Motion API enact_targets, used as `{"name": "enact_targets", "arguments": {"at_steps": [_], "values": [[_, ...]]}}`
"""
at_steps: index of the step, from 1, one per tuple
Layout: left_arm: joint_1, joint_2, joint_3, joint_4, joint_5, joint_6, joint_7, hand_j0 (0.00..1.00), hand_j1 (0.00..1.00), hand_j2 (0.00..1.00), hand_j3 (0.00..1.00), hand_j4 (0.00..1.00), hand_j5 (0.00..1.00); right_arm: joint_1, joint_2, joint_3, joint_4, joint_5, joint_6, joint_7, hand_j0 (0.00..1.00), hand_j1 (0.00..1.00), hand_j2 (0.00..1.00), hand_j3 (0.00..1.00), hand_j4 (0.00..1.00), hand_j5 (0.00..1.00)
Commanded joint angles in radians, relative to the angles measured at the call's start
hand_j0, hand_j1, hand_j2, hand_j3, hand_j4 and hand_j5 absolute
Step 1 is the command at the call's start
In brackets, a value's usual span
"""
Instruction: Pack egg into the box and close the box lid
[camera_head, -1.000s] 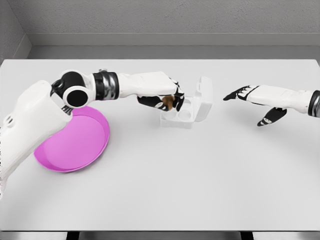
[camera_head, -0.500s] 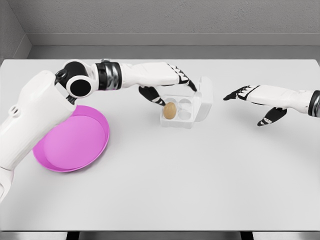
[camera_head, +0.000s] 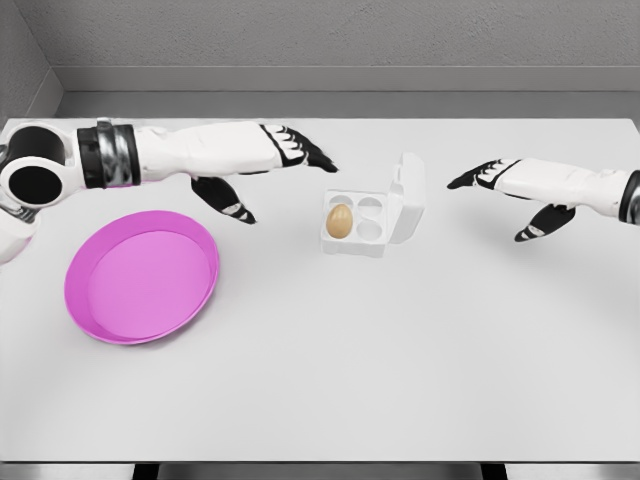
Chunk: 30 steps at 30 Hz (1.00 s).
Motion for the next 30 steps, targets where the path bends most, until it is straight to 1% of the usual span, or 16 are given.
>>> {"name": "enact_targets", "arguments": {"at_steps": [1, 2, 3, 4, 6, 7, 9, 11, 20, 24, 29, 30], "values": [[0.005, 0.181, 0.012, -0.059, 0.105, 0.002, 0.001, 1.0, 1.0, 1.0, 1.0, 1.0, 1.0, 0.0, 0.003, 0.008, 0.025, -0.006, 0.002, -0.001, 1.0, 1.0, 1.0, 1.0, 1.0, 1.0], [0.031, 0.196, 0.015, -0.081, 0.105, 0.002, 0.001, 1.0, 1.0, 1.0, 1.0, 1.0, 1.0, 0.003, 0.015, 0.01, 0.04, -0.006, 0.002, 0.001, 1.0, 1.0, 1.0, 1.0, 1.0, 1.0], [0.043, 0.239, 0.015, -0.118, 0.106, 0.003, 0.001, 1.0, 1.0, 1.0, 1.0, 1.0, 1.0, 0.003, 0.02, 0.011, 0.045, -0.006, 0.002, -0.001, 1.0, 1.0, 1.0, 1.0, 1.0, 1.0], [0.048, 0.253, 0.015, -0.139, 0.108, -0.001, 0.001, 1.0, 1.0, 1.0, 1.0, 1.0, 1.0, 0.005, 0.021, 0.013, 0.043, -0.005, 0.002, -0.001, 1.0, 1.0, 1.0, 1.0, 1.0, 1.0], [0.054, 0.322, 0.033, -0.15, 0.118, -0.04, 0.001, 1.0, 1.0, 1.0, 1.0, 1.0, 1.0, 0.005, 0.023, 0.03, 0.042, -0.005, 0.002, -0.001, 1.0, 1.0, 1.0, 1.0, 1.0, 1.0], [0.058, 0.339, 0.036, -0.152, 0.117, -0.067, 0.001, 1.0, 1.0, 1.0, 1.0, 1.0, 1.0, 0.005, 0.029, 0.033, 0.04, -0.005, 0.002, -0.001, 1.0, 1.0, 1.0, 1.0, 1.0, 1.0], [0.058, 0.34, 0.036, -0.15, 0.117, -0.113, 0.001, 1.0, 1.0, 1.0, 1.0, 1.0, 1.0, 0.005, 0.037, 0.034, 0.033, -0.005, 0.002, -0.001, 1.0, 1.0, 1.0, 1.0, 1.0, 1.0], [0.058, 0.34, 0.035, -0.15, 0.117, -0.113, 0.001, 1.0, 1.0, 1.0, 1.0, 1.0, 1.0, 0.002, 0.053, 0.04, 0.033, -0.005, 0.002, -0.001, 1.0, 1.0, 1.0, 1.0, 1.0, 1.0], [0.06, 0.34, 0.033, -0.15, 0.117, -0.132, 0.001, 1.0, 1.0, 1.0, 1.0, 1.0, 1.0, -0.002, 0.086, 0.042, 0.033, -0.005, 0.002, -0.001, 1.0, 1.0, 1.0, 1.0, 1.0, 1.0], [0.06, 0.34, 0.033, -0.15, 0.117, -0.152, 0.001, 1.0, 1.0, 1.0, 1.0, 1.0, 1.0, -0.008, 0.089, 0.042, 0.03, -0.005, 0.002, -0.001, 1.0, 1.0, 1.0, 1.0, 1.0, 1.0], [0.058, 0.342, 0.035, -0.148, 0.117, -0.15, 0.001, 1.0, 1.0, 1.0, 1.0, 1.0, 1.0, -0.009, 0.09, 0.04, -0.004, -0.005, 0.002, -0.003, 1.0, 1.0, 1.0, 1.0, 1.0, 1.0], [0.057, 0.34, 0.035, -0.148, 0.117, -0.15, 0.001, 1.0, 1.0, 1.0, 1.0, 1.0, 1.0, -0.011, 0.099, 0.042, -0.01, -0.005, 0.002, -0.003, 1.0, 1.0, 1.0, 1.0, 1.0, 1.0]]}}
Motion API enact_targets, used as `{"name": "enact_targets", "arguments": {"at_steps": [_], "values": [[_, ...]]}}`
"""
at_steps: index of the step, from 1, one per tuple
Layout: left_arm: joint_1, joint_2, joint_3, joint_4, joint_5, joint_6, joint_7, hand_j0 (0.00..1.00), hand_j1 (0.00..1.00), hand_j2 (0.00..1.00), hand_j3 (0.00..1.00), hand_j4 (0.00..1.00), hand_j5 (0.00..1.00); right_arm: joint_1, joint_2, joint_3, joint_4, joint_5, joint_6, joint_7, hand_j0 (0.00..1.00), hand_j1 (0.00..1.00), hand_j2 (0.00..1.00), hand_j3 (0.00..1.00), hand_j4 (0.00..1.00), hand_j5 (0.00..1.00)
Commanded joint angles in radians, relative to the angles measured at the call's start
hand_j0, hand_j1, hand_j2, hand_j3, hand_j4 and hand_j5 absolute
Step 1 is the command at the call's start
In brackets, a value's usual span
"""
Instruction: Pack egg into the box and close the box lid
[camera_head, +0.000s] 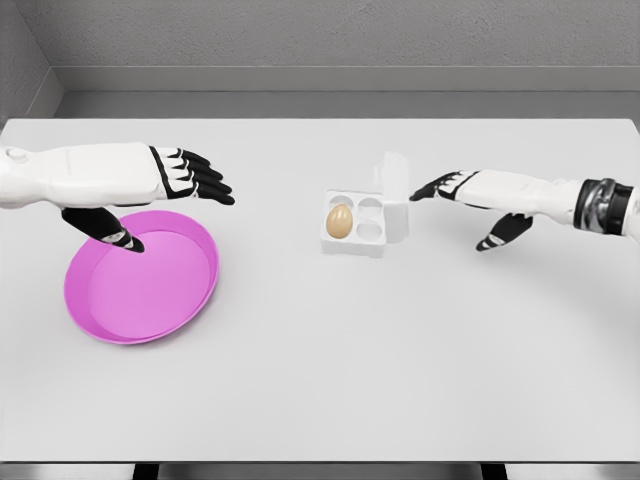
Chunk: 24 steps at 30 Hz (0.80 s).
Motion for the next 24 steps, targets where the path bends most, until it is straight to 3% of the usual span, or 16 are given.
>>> {"name": "enact_targets", "arguments": {"at_steps": [1, 17, 24], "values": [[0.0, 0.001, 0.001, 0.001, 0.006, 0.001, 0.0, 1.0, 1.0, 1.0, 1.0, 1.0, 1.0, 0.0, 0.006, 0.0, -0.018, -0.007, 0.003, -0.001, 1.0, 1.0, 1.0, 1.0, 1.0, 1.0], [-0.003, 0.001, 0.001, 0.007, 0.006, 0.002, 0.0, 1.0, 1.0, 1.0, 1.0, 1.0, 1.0, -0.012, 0.038, 0.019, -0.09, -0.007, 0.003, -0.001, 1.0, 1.0, 1.0, 1.0, 1.0, 1.0], [0.0, 0.001, 0.001, 0.002, 0.007, -0.001, 0.0, 1.0, 1.0, 1.0, 1.0, 1.0, 1.0, -0.064, -0.005, 0.005, -0.074, -0.009, 0.003, -0.001, 1.0, 1.0, 1.0, 1.0, 1.0, 1.0]]}}
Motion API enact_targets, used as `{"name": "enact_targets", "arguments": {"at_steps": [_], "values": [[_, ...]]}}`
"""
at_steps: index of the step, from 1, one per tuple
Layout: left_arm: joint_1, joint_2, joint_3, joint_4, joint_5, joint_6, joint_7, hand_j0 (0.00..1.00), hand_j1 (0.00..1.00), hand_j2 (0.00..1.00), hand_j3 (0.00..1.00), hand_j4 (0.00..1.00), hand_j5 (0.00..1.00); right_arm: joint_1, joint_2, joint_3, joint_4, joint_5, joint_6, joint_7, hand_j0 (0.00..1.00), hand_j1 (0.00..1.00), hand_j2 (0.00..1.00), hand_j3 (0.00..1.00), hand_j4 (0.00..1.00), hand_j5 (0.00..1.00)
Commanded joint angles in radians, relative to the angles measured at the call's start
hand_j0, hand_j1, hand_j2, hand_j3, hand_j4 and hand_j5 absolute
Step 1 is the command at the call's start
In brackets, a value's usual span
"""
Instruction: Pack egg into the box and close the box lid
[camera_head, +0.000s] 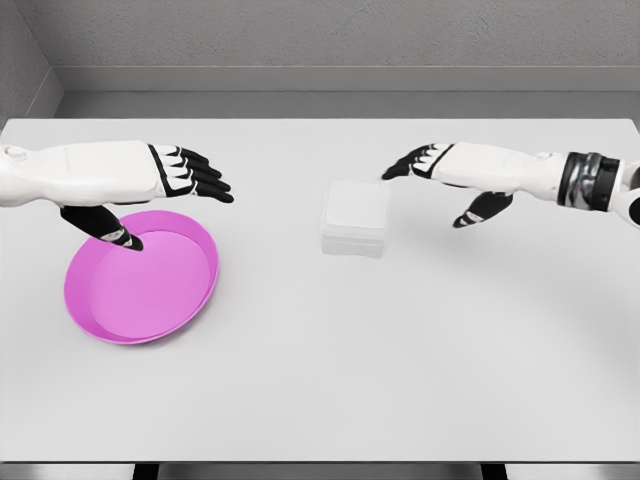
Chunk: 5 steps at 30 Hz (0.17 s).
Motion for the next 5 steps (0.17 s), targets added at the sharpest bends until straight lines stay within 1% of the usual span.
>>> {"name": "enact_targets", "arguments": {"at_steps": [1, 2, 3, 4, 5], "values": [[0.0, 0.001, 0.0, -0.003, 0.007, -0.023, 0.0, 1.0, 1.0, 1.0, 1.0, 1.0, 1.0, 0.002, -0.037, -0.006, 0.005, -0.007, 0.003, 0.0, 1.0, 1.0, 1.0, 1.0, 1.0, 1.0], [0.002, 0.001, 0.001, -0.004, 0.009, -0.023, 0.0, 1.0, 1.0, 1.0, 1.0, 1.0, 1.0, 0.011, -0.054, -0.026, 0.005, -0.006, 0.003, 0.0, 1.0, 1.0, 1.0, 1.0, 1.0, 1.0], [0.017, 0.003, -0.003, -0.003, 0.007, -0.023, 0.0, 1.0, 1.0, 1.0, 1.0, 1.0, 1.0, 0.017, -0.074, -0.04, 0.006, -0.007, 0.003, 0.0, 1.0, 1.0, 1.0, 1.0, 1.0, 1.0], [0.035, 0.003, 0.001, -0.003, 0.007, -0.023, 0.0, 1.0, 1.0, 1.0, 1.0, 1.0, 1.0, 0.017, -0.081, -0.041, 0.026, -0.007, 0.003, 0.0, 1.0, 1.0, 1.0, 1.0, 1.0, 1.0], [0.038, 0.004, 0.0, 0.002, 0.007, -0.023, 0.0, 1.0, 1.0, 1.0, 1.0, 1.0, 1.0, 0.017, -0.086, -0.047, 0.06, -0.007, 0.003, 0.0, 1.0, 1.0, 1.0, 1.0, 1.0, 1.0]]}}
